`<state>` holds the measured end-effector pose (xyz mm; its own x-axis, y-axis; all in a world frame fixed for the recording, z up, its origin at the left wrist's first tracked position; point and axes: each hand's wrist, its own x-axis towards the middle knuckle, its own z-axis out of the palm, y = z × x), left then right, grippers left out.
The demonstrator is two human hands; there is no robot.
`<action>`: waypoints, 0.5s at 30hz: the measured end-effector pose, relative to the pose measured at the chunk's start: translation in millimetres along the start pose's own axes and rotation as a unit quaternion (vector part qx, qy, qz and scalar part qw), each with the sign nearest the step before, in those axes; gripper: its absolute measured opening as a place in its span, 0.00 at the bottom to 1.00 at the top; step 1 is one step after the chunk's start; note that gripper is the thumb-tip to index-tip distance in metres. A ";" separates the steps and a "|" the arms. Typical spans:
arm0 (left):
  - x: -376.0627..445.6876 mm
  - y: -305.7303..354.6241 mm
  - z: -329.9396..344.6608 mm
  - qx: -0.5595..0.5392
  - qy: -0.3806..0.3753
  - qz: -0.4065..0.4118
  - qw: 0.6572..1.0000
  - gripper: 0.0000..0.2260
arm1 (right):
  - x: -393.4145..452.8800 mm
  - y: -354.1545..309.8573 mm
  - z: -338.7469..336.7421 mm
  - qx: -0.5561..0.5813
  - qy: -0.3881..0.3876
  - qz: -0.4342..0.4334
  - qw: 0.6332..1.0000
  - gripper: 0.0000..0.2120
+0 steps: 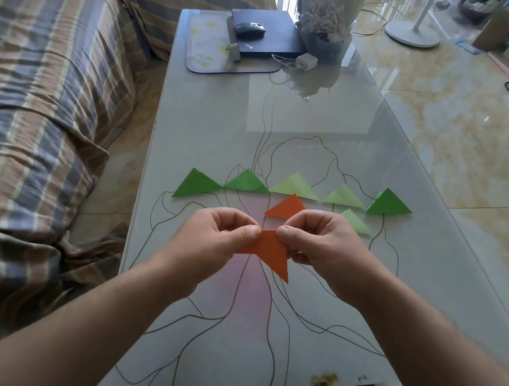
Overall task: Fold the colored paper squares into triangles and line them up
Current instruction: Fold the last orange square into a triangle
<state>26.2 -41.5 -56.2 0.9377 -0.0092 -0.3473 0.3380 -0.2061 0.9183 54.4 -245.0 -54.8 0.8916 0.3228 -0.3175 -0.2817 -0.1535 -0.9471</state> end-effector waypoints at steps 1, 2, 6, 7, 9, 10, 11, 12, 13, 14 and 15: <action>1.0 0.4 0.4 0.000 0.005 -0.004 1.000 0.04 | 0.5 -0.4 0.6 0.004 0.005 0.001 1.000 0.06; 2.2 0.6 0.1 -0.005 0.011 -0.010 1.000 0.05 | 1.1 -0.7 0.6 0.010 0.011 0.001 1.000 0.07; 4.1 1.5 -5.2 -0.057 0.039 -0.026 0.997 0.04 | 2.1 -4.5 -3.4 0.053 0.035 0.008 0.998 0.10; 3.6 1.7 -5.5 -0.062 0.040 -0.024 0.997 0.04 | 1.5 -5.1 -3.6 0.057 0.034 0.011 0.998 0.11; 3.0 2.8 -4.3 -0.070 0.041 -0.027 0.996 0.04 | 0.9 -6.1 -2.3 0.062 0.033 0.022 0.997 0.11; 3.0 3.5 -3.8 -0.079 0.041 -0.032 0.995 0.05 | 1.3 -6.5 -1.7 0.067 0.035 0.028 0.997 0.11; 3.6 3.6 -3.8 -0.095 0.037 -0.041 0.994 0.06 | 2.2 -6.9 -1.2 0.078 0.041 0.033 0.996 0.12; 3.8 4.1 -4.4 -0.116 0.025 -0.055 0.991 0.09 | 3.3 -7.2 -1.3 0.094 0.048 0.039 0.994 0.12; 3.8 4.4 -5.5 -0.139 0.004 -0.070 0.988 0.13 | 4.2 -7.7 -1.6 0.113 0.054 0.046 0.991 0.12; 3.2 4.8 -6.0 -0.155 -0.023 -0.081 0.984 0.17 | 4.7 -7.8 -2.1 0.133 0.058 0.053 0.988 0.12; 2.1 4.6 -5.2 -0.155 -0.049 -0.083 0.983 0.20 | 4.7 -7.4 -2.1 0.152 0.060 0.064 0.984 0.12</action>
<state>30.1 -37.3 -51.7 0.8604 -0.0989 -0.5000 0.5084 0.0952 0.8559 61.4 -244.4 -49.2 0.8726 0.2034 -0.4441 -0.4707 0.1073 -0.8757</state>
